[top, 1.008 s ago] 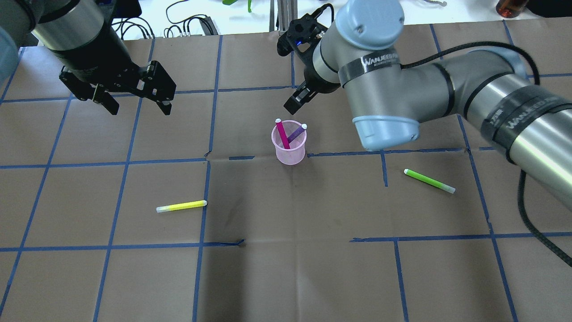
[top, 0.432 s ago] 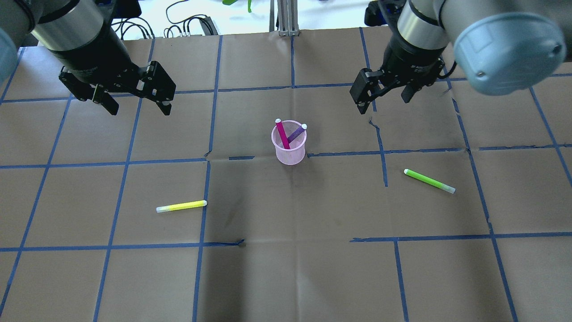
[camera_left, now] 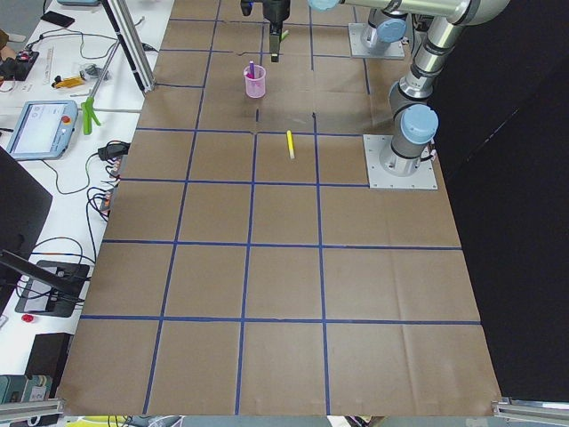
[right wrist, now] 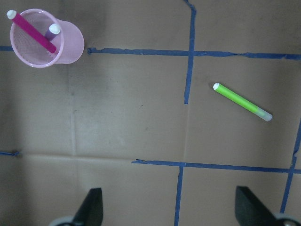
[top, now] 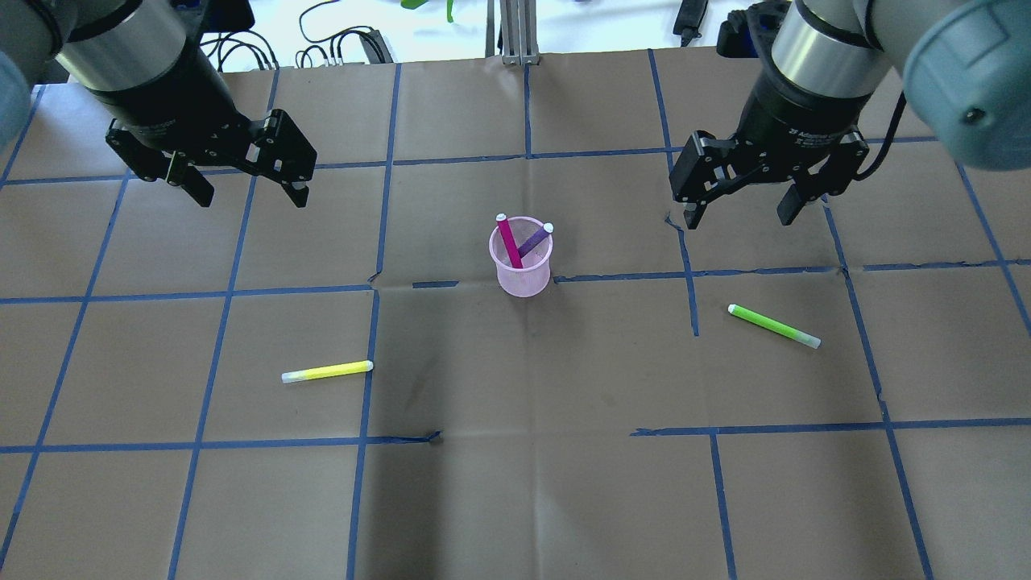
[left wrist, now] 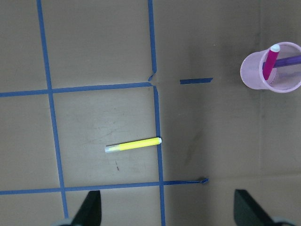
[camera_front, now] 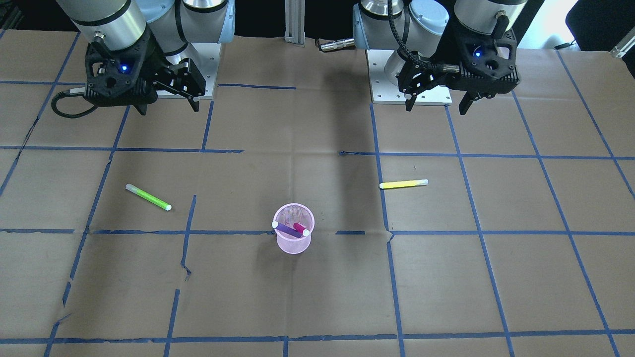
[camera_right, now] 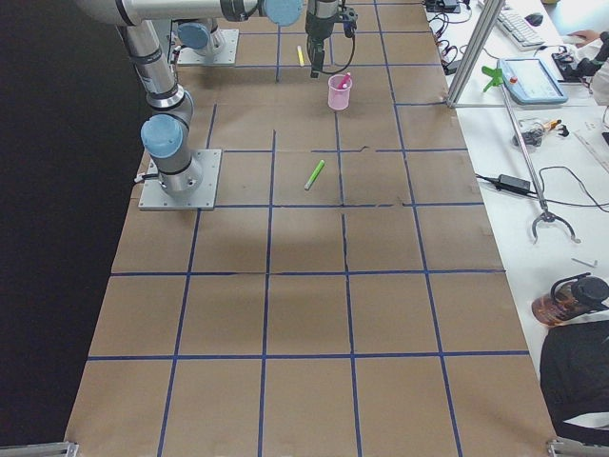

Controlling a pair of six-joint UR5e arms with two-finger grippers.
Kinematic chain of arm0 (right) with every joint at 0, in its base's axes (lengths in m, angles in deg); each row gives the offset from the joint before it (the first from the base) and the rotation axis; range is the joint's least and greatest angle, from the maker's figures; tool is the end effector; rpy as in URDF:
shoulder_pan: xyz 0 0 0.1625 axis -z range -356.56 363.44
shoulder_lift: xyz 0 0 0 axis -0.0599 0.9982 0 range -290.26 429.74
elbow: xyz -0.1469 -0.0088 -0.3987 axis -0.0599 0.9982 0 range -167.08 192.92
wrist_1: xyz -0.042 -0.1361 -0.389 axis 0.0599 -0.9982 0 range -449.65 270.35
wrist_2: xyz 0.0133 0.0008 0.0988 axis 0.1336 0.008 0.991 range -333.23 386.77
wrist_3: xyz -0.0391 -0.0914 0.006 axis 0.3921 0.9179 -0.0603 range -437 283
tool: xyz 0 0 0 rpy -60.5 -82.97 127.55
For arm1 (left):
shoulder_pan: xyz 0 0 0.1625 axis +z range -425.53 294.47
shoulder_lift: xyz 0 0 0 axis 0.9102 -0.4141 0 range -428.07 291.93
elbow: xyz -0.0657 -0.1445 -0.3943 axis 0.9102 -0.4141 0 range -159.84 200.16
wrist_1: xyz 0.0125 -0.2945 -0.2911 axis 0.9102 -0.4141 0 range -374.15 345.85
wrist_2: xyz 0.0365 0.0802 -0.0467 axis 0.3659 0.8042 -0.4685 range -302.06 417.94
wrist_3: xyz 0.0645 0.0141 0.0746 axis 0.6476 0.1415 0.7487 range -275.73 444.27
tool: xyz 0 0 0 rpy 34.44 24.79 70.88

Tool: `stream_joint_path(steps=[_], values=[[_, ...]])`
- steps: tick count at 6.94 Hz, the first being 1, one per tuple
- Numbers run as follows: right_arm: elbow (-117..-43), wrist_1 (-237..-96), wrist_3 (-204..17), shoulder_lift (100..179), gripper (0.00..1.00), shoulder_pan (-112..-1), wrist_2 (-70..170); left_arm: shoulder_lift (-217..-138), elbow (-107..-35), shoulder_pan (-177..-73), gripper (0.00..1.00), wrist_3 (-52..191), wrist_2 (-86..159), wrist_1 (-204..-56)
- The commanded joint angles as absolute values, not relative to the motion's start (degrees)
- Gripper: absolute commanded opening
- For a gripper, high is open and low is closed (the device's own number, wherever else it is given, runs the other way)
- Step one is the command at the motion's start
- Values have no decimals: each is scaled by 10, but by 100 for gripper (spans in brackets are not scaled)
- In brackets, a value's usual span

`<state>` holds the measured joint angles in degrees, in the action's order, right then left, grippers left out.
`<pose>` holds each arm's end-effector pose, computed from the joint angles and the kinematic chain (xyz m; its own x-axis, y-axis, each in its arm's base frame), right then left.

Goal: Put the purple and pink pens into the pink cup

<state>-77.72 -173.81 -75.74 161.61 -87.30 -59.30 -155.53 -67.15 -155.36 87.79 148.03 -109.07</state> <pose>0.1461 -0.4678 0.4886 -0.9971 -0.0292 -0.0700 -0.0347 0.9963 0.0789 -0.1318 -0.4724 0.5239 -0.9983 0.0583 -0.0020 0.0583 0.9983 -0.0054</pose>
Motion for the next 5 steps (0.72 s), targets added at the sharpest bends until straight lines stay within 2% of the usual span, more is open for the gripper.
stream_joint_path(steps=[1,5], values=[[-780,-1765,-757,1622,100,-841,-614,-1555,-671,-1554,98,878,1480,-1091],[-780,-1759,-804,1629,100,-843,-641,-1556,-672,-1553,98,878,1480,-1091]])
